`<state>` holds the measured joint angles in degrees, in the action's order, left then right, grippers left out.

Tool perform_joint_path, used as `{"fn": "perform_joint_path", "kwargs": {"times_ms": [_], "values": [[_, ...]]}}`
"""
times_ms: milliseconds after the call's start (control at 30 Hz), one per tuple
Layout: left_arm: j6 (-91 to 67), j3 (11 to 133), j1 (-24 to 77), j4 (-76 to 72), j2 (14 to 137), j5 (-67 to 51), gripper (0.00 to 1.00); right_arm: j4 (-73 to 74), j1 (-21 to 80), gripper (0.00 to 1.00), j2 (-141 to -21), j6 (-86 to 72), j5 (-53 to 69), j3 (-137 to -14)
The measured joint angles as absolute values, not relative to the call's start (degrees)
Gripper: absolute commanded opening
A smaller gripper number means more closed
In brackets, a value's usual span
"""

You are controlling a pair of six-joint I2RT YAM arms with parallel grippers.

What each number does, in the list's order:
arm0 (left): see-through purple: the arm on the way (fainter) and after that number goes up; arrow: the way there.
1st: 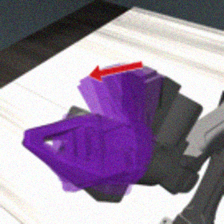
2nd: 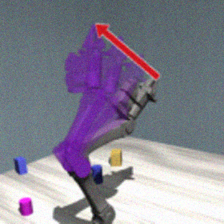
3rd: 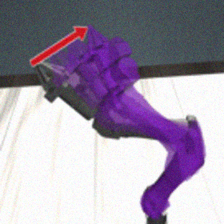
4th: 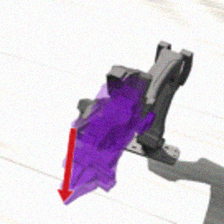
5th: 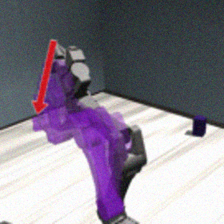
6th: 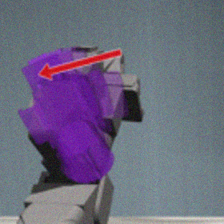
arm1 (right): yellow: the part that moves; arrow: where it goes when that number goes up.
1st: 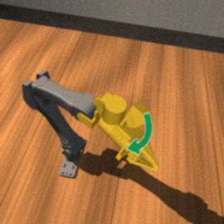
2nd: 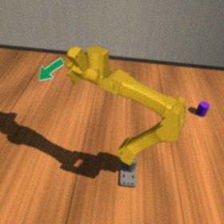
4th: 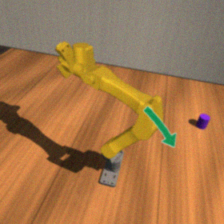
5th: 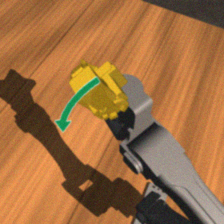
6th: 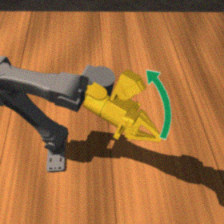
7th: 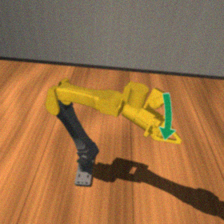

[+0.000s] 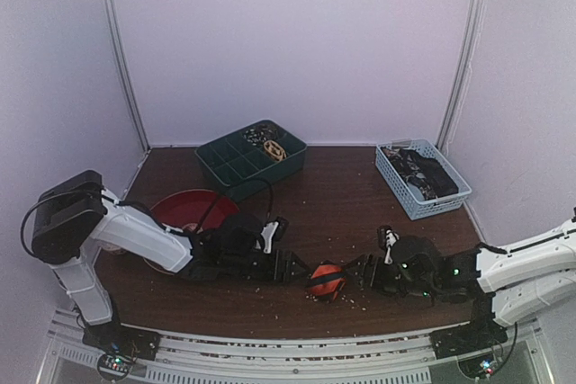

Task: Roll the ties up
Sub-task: Adjust the tie at the center of the board.

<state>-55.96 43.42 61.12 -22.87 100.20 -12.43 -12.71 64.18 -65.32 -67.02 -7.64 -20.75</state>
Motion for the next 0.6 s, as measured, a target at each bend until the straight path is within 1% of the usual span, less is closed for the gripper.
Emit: {"fn": "perform_joint_path", "kwargs": {"times_ms": [133, 233, 400, 467, 600], "values": [[-56.14, 43.16, 60.55, -25.8, 101.62, -14.76, 0.69, -15.05, 64.84, 0.73, -68.55, -67.35, -6.13, -20.73], [-56.27, 43.11, 60.42, -26.92, 102.13, -15.68, 0.66, -16.73, 65.63, 0.74, -70.02, -67.4, -5.8, -20.73], [-56.18, 43.42, 60.23, -26.89, 103.2, -16.75, 0.63, -17.39, 66.5, 0.75, -70.67, -67.26, -5.82, -20.86], [-56.07, 43.55, 60.18, -26.83, 103.55, -16.8, 0.63, -17.23, 66.7, 0.73, -70.67, -67.26, -6.24, -21.23], [-56.07, 43.59, 60.14, -26.79, 103.59, -16.86, 0.65, -17.28, 66.85, 0.64, -71.13, -67.22, -7.2, -21.52]]}}
